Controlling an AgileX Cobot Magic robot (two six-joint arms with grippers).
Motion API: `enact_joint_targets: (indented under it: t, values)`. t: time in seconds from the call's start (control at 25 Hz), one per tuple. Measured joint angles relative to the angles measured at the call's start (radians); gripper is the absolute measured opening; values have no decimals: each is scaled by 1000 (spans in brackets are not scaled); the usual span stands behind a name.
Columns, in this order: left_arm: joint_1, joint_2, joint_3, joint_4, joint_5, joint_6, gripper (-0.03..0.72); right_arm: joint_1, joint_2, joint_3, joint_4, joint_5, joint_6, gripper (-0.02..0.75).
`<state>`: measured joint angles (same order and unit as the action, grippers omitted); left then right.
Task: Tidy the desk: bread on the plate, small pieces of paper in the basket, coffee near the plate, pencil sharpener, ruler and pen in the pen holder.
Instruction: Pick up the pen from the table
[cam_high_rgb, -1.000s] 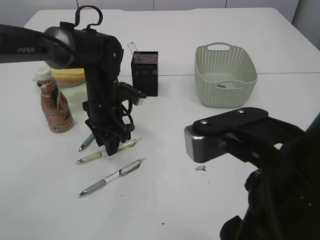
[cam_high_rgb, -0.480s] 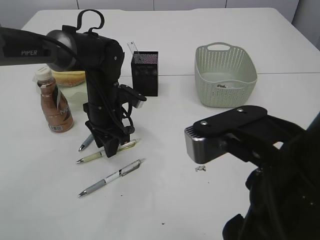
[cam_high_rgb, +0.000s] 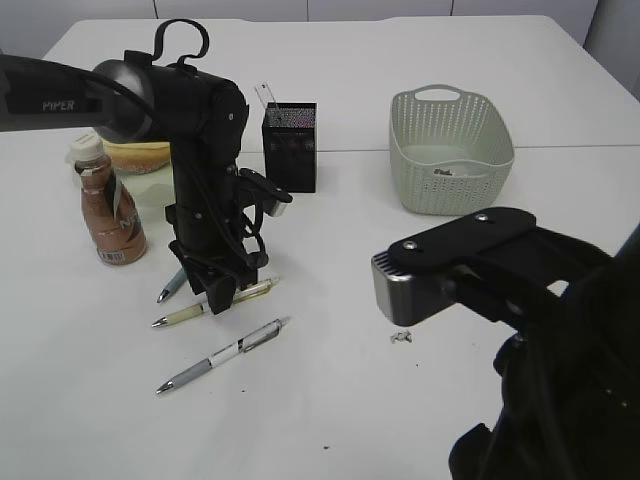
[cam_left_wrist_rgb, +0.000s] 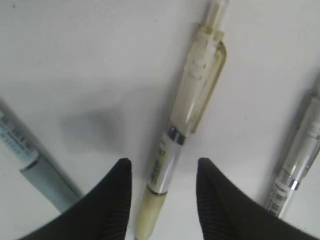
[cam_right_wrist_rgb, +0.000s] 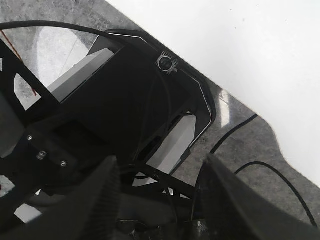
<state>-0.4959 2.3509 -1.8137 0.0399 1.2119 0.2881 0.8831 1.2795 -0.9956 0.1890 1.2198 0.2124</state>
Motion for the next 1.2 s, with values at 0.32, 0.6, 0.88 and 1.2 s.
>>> enact_joint_targets:
  t: [0.32, 0.6, 0.88, 1.2]
  values:
    - [0, 8, 0, 0, 0, 2, 317, 0, 0, 0, -27, 0, -9, 384]
    - [0, 26, -5, -4, -2, 5, 317, 0, 0, 0, -47, 2, -30, 384]
    - [0, 30, -8, -4, -2, 5, 262, 0, 0, 0, -52, 2, -39, 384]
    - [0, 31, -10, 0, -2, 5, 82, 0, 0, 0, -54, 2, -43, 384]
